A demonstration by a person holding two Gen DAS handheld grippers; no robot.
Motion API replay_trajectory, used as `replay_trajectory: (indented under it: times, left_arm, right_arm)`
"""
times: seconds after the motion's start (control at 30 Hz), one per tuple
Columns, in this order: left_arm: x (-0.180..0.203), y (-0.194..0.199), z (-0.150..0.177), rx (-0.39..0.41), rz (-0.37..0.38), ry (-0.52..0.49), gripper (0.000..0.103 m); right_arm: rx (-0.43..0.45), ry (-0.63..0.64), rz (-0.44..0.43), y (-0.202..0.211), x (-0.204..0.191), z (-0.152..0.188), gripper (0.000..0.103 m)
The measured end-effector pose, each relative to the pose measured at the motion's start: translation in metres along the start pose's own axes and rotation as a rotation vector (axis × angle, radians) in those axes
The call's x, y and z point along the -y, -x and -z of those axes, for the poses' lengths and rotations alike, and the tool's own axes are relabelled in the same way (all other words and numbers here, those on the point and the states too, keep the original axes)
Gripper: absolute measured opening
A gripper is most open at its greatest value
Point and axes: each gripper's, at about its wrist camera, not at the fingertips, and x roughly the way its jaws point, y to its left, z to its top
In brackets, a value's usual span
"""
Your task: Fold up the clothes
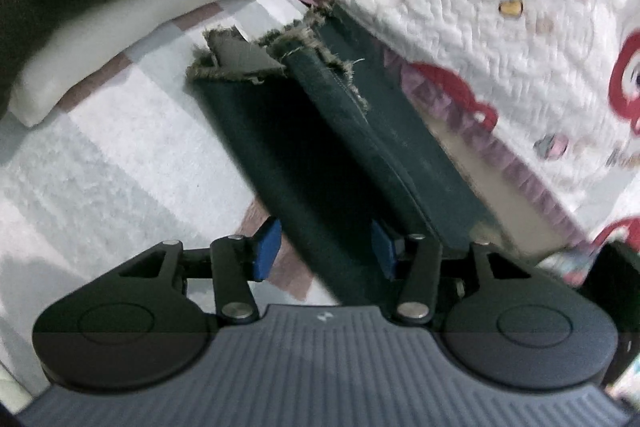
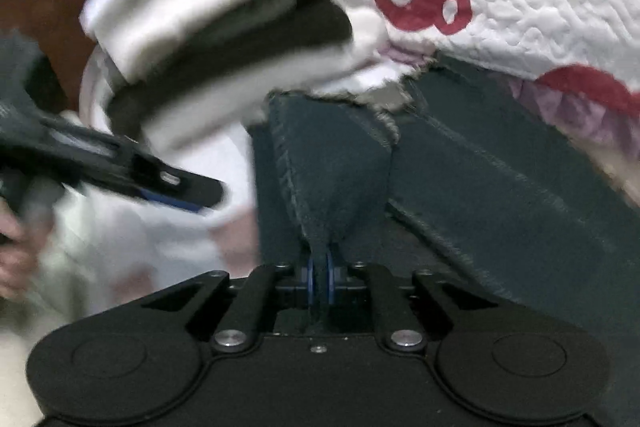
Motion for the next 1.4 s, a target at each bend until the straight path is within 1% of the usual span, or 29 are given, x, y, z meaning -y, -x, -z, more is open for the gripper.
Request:
replay_trajectory:
  times: [0.07,0.17,0.27,0.37,0.43,0.47,0.53,0.6,0.67,0.8,0.93,1.1,1.2,1.27,1.4]
  left_arm:
    - [-0.006,0.005,-0.003,0.018,0.017,0.054,0.05]
    - [-0.015,0.012,-0.005,0.046,0.027,0.12,0.051]
    - [-0.022,0.019,-0.007,0.075,0.014,0.156,0.051]
    - [-0.025,0.026,-0.01,0.1,0.014,0.178,0.051]
    - [-0.026,0.028,-0.01,0.094,-0.041,0.169,0.055]
    - [-0.026,0.029,-0.01,0.09,-0.073,0.164,0.056]
    - [-0.031,0.03,-0.007,0.066,-0.123,0.179,0.058]
    - [-0.035,0.031,-0.004,0.046,-0.136,0.208,0.058]
    - [-0.036,0.037,-0.002,0.053,-0.131,0.226,0.059]
    - [-0.031,0.053,0.0,0.08,-0.096,0.222,0.059]
    - [-0.027,0.053,0.001,0.067,-0.055,0.226,0.06]
    - [-0.016,0.044,0.004,0.029,-0.078,0.187,0.06]
    - [-0.009,0.047,0.002,0.039,-0.093,0.151,0.061]
    - [-0.007,0.049,0.001,0.039,-0.095,0.146,0.063]
    - [-0.011,0.042,0.006,-0.018,-0.118,0.161,0.064]
  right_arm:
    - [0.026,-0.019,-0.044,0.008,-0.011,0.003,0.008]
    - [0.028,-0.032,-0.082,0.012,-0.027,0.011,0.008]
    - [0.012,-0.048,-0.129,0.008,-0.037,0.016,0.009]
    - [-0.009,-0.049,-0.156,0.0,-0.043,0.02,0.009]
    - [-0.02,-0.051,-0.168,-0.002,-0.046,0.023,0.009]
    - [-0.025,-0.048,-0.173,-0.003,-0.048,0.025,0.009]
    - [-0.034,-0.048,-0.181,-0.006,-0.048,0.026,0.009]
    - [-0.046,-0.044,-0.187,-0.008,-0.05,0.029,0.009]
    - [-0.057,-0.033,-0.191,-0.009,-0.052,0.032,0.009]
    - [-0.081,-0.009,-0.194,-0.011,-0.058,0.036,0.009]
    - [-0.1,-0.008,-0.196,-0.011,-0.061,0.04,0.008]
    - [-0.123,-0.013,-0.2,-0.017,-0.065,0.045,0.008]
    - [-0.141,0.009,-0.197,-0.02,-0.072,0.048,0.009]
    - [-0.152,0.02,-0.196,-0.022,-0.075,0.05,0.009]
    - [-0.185,0.047,-0.188,-0.028,-0.081,0.052,0.009]
